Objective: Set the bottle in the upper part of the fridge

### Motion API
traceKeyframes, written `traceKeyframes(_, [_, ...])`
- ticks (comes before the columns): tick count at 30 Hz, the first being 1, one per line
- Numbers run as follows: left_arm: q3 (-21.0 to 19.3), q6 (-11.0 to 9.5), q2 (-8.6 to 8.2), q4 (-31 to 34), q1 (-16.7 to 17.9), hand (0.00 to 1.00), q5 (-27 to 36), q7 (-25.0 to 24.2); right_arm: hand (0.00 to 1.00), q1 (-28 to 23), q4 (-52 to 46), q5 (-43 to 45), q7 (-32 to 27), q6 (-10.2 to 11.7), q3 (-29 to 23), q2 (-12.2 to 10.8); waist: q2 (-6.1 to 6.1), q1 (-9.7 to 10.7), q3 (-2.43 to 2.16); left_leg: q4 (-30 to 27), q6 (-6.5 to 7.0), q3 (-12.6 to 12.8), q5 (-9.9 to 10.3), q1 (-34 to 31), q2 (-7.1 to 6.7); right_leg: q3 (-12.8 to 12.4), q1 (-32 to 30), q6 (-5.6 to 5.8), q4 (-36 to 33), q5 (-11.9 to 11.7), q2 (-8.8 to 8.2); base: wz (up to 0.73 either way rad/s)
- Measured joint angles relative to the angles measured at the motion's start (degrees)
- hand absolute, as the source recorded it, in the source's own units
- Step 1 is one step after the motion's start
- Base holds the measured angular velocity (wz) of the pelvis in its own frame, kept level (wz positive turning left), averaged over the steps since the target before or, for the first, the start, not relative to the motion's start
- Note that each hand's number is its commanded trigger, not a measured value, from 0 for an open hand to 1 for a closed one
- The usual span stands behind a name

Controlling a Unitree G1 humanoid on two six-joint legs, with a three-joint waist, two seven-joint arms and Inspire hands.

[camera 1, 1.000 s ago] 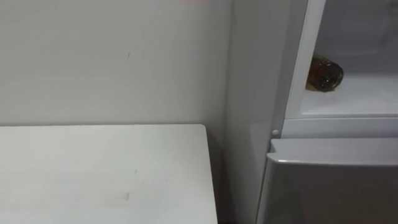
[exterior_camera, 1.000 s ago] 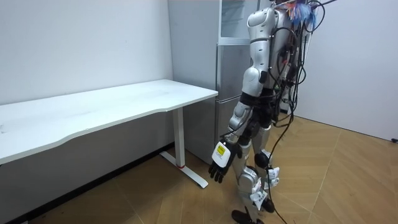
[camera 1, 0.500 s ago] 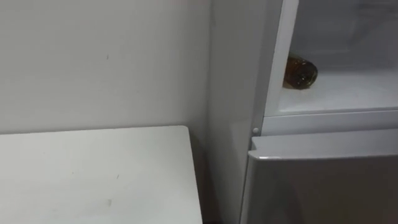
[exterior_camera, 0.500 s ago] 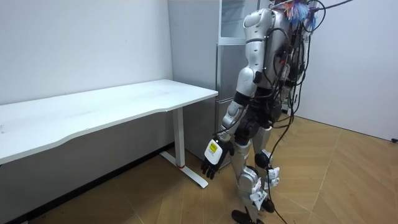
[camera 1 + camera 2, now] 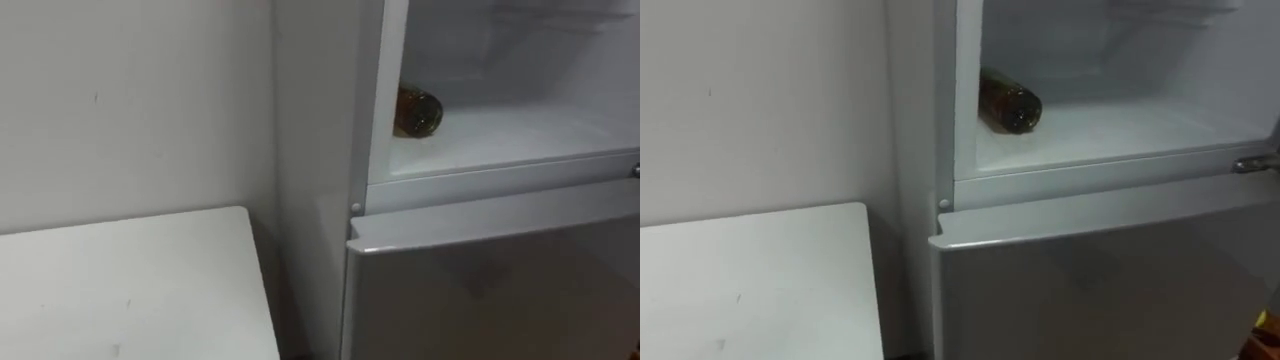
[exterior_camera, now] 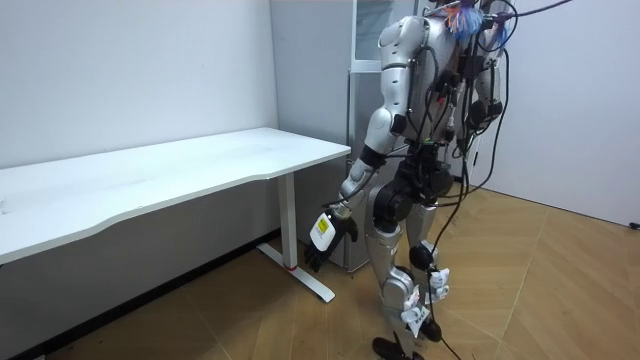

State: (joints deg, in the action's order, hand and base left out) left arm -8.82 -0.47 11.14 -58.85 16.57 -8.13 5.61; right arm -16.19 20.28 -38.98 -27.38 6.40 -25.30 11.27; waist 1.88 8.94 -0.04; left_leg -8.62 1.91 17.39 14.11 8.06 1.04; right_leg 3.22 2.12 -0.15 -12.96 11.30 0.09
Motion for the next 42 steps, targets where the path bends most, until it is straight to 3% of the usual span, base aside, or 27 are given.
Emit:
traceKeyframes(3, [-0.1, -0.3, 0.06, 1.1, 0.5, 0.00, 0.1, 0.0, 0.00, 0.9, -5.6, -1.0, -4.9, 0.3, -3.5, 0.8, 0.01, 0.4, 0.03, -0.1, 0.00, 1.3, 0.0, -0.8, 0.05, -0.6, -1.2, -0.02, -0.7, 0.0, 0.08, -0.21])
traceKeyframes(5, [-0.1, -0.4, 0.13, 1.3, 0.5, 0.00, 0.1, 0.1, 0.00, 1.6, -8.0, -1.7, -8.6, 0.7, -5.3, 2.6, 0.28, 1.3, -0.01, -0.2, 0.00, 1.5, 0.0, -0.8, 0.03, -0.8, -1.2, -0.01, -0.9, 0.0, 0.09, -0.02])
traceKeyframes(8, [-0.1, -0.4, 0.19, 1.3, 0.5, 0.00, -0.2, 0.2, 0.00, 2.8, -13.5, -1.2, -13.4, 1.4, -6.0, 3.0, 0.64, 1.6, 0.08, -0.1, 0.00, 2.4, 0.0, -0.8, 0.07, -1.4, -2.2, -0.08, -2.1, 0.3, 0.22, -0.13])
traceKeyframes(13, [-0.1, -0.4, 0.44, 1.4, 0.8, 0.00, -0.3, 0.2, 0.00, 2.8, -21.5, -1.1, -17.4, 2.4, -8.4, 3.5, 1.13, 2.0, 0.05, 0.0, -0.06, 2.5, 0.0, -0.6, 0.12, -1.4, -2.5, -0.12, -1.7, 0.4, 0.26, -0.02])
traceKeyframes(19, [-0.1, -0.4, 0.90, 1.0, 1.4, 0.00, -0.3, 0.4, 0.00, 4.0, -24.4, 2.0, -22.7, 2.6, -10.5, 6.3, 1.58, 2.1, 0.00, -0.1, -0.04, 2.5, 0.0, -1.8, 0.06, -1.4, -3.4, -0.09, -1.8, 0.3, 0.23, 0.00])
traceKeyframes(23, [-0.1, -0.4, 0.82, 0.9, 2.0, 0.00, -0.4, 0.6, 0.00, 4.8, -28.9, 4.5, -25.5, 2.9, -12.4, 6.5, 1.32, 2.0, -0.16, -0.1, -0.04, 2.5, 0.0, -2.5, 0.12, -1.2, -3.9, -0.13, -1.9, 0.3, 0.30, 0.00])
traceKeyframes(25, [0.0, -0.4, 0.81, 0.8, 2.0, 0.00, -0.4, 0.6, 0.00, 4.8, -31.0, 6.3, -26.3, 2.9, -12.4, 6.5, 0.85, 1.9, -0.38, -0.1, -0.05, 2.5, 0.0, -2.6, 0.10, -1.2, -4.3, -0.16, -2.3, 0.3, 0.29, 0.00])
traceKeyframes(31, [0.1, -0.3, 0.89, -1.1, 1.9, 0.00, -1.5, 1.4, 0.00, 5.0, -34.8, 10.5, -26.2, 3.0, -12.3, 6.5, 1.11, 1.8, 0.01, -0.6, -0.05, 2.5, 0.0, -2.6, 0.16, -0.7, -4.3, -0.16, -2.8, 0.3, 0.09, 0.00])
traceKeyframes(42, [1.1, 0.3, 0.91, -3.7, 1.4, 0.00, -1.5, 1.4, 0.00, 4.8, -35.4, 14.3, -26.5, 2.9, -11.8, 6.5, 1.10, 1.7, 0.04, -0.9, -0.05, 2.3, 0.1, -2.3, 0.33, 0.1, -4.1, -0.37, -2.5, 0.2, 0.13, 0.00])
